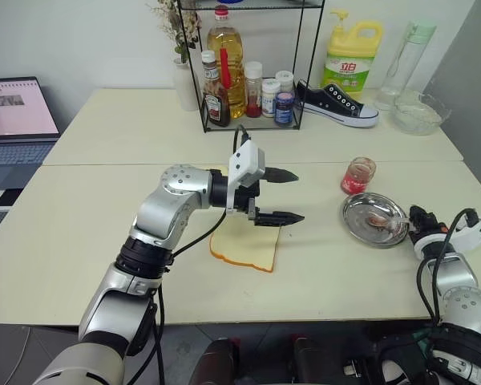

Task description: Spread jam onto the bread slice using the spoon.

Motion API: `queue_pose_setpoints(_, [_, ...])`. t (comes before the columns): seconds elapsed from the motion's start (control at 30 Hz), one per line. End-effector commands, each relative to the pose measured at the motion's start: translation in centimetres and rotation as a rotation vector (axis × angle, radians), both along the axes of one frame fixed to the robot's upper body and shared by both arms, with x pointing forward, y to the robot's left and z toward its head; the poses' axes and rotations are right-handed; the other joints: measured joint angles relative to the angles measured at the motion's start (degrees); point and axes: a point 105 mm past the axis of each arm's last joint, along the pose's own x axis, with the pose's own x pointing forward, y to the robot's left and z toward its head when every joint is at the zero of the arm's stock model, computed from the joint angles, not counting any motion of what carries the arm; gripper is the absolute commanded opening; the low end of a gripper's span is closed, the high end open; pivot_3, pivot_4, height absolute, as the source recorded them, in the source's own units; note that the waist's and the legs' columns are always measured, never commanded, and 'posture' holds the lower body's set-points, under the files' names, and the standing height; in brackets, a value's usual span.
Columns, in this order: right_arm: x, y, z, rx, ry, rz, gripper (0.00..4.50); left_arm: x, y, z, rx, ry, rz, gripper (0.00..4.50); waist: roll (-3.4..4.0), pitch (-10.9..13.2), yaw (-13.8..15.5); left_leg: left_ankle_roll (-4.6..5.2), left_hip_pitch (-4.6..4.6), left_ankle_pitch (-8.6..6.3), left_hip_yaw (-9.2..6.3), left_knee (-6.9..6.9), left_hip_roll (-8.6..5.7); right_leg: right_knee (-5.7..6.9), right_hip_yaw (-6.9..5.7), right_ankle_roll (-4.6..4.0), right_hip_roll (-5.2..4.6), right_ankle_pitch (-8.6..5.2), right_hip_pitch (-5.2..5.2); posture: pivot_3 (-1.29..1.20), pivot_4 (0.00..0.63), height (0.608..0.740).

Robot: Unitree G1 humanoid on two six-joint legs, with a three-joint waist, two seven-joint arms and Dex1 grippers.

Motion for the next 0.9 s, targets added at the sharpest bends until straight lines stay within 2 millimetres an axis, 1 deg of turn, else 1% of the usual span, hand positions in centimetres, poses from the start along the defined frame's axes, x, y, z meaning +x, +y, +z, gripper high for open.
queue_pose_setpoints(0.03, [-0.2,-0.9,1.1,-0.032,-0.031,-0.036,0.02,-0.2,0.0,1.4,-0.031,-0.053,0.0,4.5,-0.01,-0.01,0.1,0.0,0.05,0.0,0.0,0.0,0.0,0.0,0.0,0.0,0.0,0.0,0.06,0.0,0.15,0.74])
queue_pose_setpoints(0.17, [-0.2,-0.8,1.9,-0.048,-0.056,-0.03,0.02,-0.2,-0.1,1.5,-0.035,-0.052,-0.001,4.5,0.0,-0.01,0.14,0.0,0.08,0.0,-0.01,-0.01,-0.01,-0.03,0.0,0.0,-0.01,0.0,0.1,0.0,0.15,0.74])
queue_pose_setpoints(0.2, [-0.2,-0.6,2.4,-0.055,-0.074,-0.023,0.02,-0.2,-0.1,1.5,-0.038,-0.053,0.001,4.5,0.0,-0.01,0.1,0.0,0.08,0.0,0.0,-0.01,0.0,-0.03,0.01,0.0,-0.01,0.0,0.1,0.0,0.15,0.74])
queue_pose_setpoints(0.27, [0.0,0.2,4.3,-0.11,-0.117,0.019,0.02,0.1,0.0,1.7,-0.052,-0.059,0.016,4.5,0.03,0.0,0.09,0.0,0.09,0.0,0.0,-0.01,0.01,-0.01,0.0,0.0,0.0,0.0,0.08,0.0,0.15,0.74])
queue_pose_setpoints(0.43, [0.6,3.6,10.2,-0.302,-0.23,0.18,0.02,1.1,0.5,2.3,-0.092,-0.072,0.072,4.5,0.25,0.14,-0.01,0.0,0.07,0.0,0.07,-0.02,0.0,0.0,0.09,0.0,-0.01,0.0,0.03,0.0,0.15,0.74])
queue_pose_setpoints(0.53, [1.3,5.1,12.7,-0.422,-0.26,0.26,0.02,1.9,0.6,2.3,-0.115,-0.071,0.105,4.5,0.27,0.15,0.0,0.0,0.08,0.0,0.05,-0.03,0.01,-0.01,0.05,0.01,0.01,0.0,0.03,0.0,0.15,0.74])
queue_pose_setpoints(0.67, [2.7,5.9,15.6,-0.506,-0.307,0.3,0.02,2.8,0.3,2.1,-0.145,-0.074,0.146,4.5,0.26,0.15,0.0,0.01,0.06,0.0,0.04,-0.01,0.0,-0.03,0.01,0.01,0.0,0.0,0.04,0.0,0.15,0.74])
queue_pose_setpoints(0.77, [4.0,6.5,17.3,-0.581,-0.331,0.313,0.02,3.2,0.0,2.2,-0.165,-0.079,0.159,4.5,0.25,0.16,0.0,0.01,0.03,0.0,0.03,0.0,-0.01,-0.03,0.0,0.01,-0.01,0.0,0.03,0.0,0.15,0.74])
queue_pose_setpoints(0.8, [4.3,6.6,17.6,-0.601,-0.333,0.314,0.02,3.2,-0.1,2.3,-0.168,-0.082,0.161,4.5,0.25,0.16,-0.01,0.01,0.02,0.0,0.02,0.0,-0.02,-0.03,-0.01,0.01,-0.02,0.0,0.02,0.0,0.15,0.74])
queue_pose_setpoints(0.9, [5.9,6.8,17.3,-0.679,-0.318,0.321,0.02,3.2,-0.3,2.6,-0.176,-0.09,0.162,4.5,0.25,0.16,-0.04,0.0,-0.01,0.0,0.01,-0.01,-0.02,-0.04,-0.02,0.01,-0.01,0.0,0.0,0.0,0.15,0.74])
